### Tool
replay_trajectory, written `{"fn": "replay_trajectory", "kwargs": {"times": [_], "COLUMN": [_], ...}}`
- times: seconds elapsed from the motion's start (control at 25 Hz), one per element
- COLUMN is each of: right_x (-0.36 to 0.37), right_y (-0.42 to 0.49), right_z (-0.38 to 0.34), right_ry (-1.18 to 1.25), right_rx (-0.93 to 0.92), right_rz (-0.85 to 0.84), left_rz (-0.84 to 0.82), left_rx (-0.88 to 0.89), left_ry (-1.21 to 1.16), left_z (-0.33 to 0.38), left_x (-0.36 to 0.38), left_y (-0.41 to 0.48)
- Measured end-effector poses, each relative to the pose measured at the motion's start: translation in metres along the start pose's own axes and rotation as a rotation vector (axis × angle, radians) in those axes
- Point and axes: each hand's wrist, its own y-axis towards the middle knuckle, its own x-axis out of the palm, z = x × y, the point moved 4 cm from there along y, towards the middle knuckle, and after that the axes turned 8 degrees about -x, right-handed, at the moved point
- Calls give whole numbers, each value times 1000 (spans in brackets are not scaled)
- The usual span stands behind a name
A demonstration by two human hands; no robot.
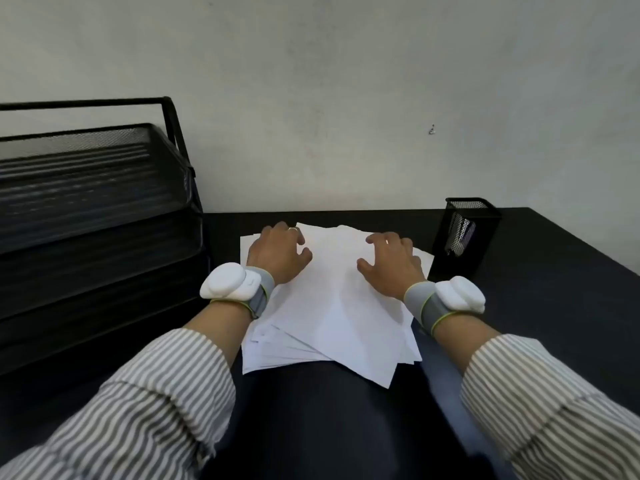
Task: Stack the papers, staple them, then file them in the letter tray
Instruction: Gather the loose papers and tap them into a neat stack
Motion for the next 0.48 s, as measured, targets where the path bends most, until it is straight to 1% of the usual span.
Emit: {"fn": "replay_trajectory", "kwargs": {"times": [0.12, 0.24, 0.32, 0.48], "right_x": [11, 19, 20, 29], "right_y": [-6, -9, -8, -6], "right_z": [9, 15, 17, 16], "right_ry": [-43, -76, -82, -94], "right_rx": [72, 123, 134, 123], "right_rz": [-85, -164, -183, -206], "left_rz": [-138, -237, -228, -194], "left_rx": [-106, -274, -320, -318], "left_ry": [85, 117, 127, 122], "left_z": [-11, -26, -34, -35], "left_x": [21, 38, 42, 39], "left_y": [-4, -8, -7, -6]}}
